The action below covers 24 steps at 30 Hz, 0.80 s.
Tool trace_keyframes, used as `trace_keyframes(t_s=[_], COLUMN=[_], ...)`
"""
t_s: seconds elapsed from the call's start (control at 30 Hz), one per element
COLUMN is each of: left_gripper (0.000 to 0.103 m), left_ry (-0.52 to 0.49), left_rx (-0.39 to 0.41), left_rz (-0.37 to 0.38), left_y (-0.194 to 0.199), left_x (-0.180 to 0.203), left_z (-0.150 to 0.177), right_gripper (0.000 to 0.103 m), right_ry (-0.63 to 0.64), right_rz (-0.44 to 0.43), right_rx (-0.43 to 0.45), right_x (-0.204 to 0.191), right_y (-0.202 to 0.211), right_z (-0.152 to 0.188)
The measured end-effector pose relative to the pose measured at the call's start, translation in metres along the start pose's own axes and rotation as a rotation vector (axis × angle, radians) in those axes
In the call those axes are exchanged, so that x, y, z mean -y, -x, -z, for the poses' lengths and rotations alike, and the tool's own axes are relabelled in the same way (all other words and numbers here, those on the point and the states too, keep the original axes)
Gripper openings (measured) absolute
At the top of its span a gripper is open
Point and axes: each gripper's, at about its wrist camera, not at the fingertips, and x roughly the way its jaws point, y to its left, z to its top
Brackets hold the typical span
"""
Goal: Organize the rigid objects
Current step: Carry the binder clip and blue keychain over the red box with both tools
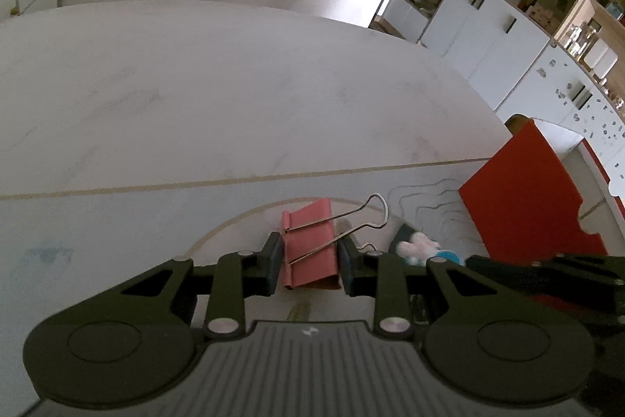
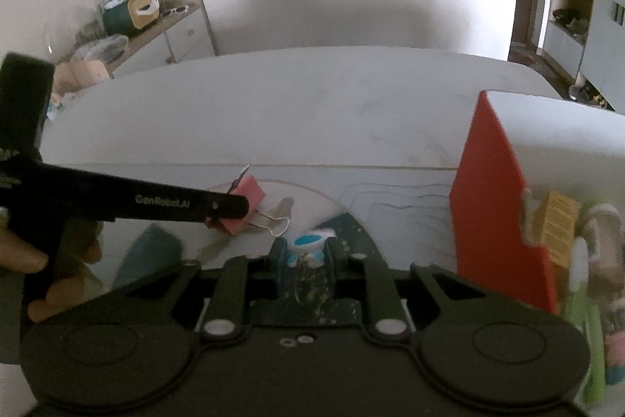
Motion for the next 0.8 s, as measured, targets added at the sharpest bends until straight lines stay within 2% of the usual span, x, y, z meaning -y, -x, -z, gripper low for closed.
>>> trace_keyframes(t_s=[0.4, 0.7, 0.8], left_gripper=[0.029, 0.029, 0.029], left_ry=[0.024, -0.011, -0.053], left_rx=[0.011, 0.016, 0.039], left_rz=[0.022, 0.037, 0.019], left_y=[0.038, 0.071, 0.083], left_x=[0.009, 0.037, 0.051], left_z=[0.014, 0.015, 0.014], right_gripper=[0.019, 0.019, 0.019], right_ry=[-0.026, -0.026, -0.026], right_rz=[-0.013, -0.029, -0.035], right_rx=[0.052, 0.105, 0.122], right_x=[0.001, 0.009, 0.013], right_y=[0.052, 0.093, 0.107], right_z=[0.007, 0.0, -0.004])
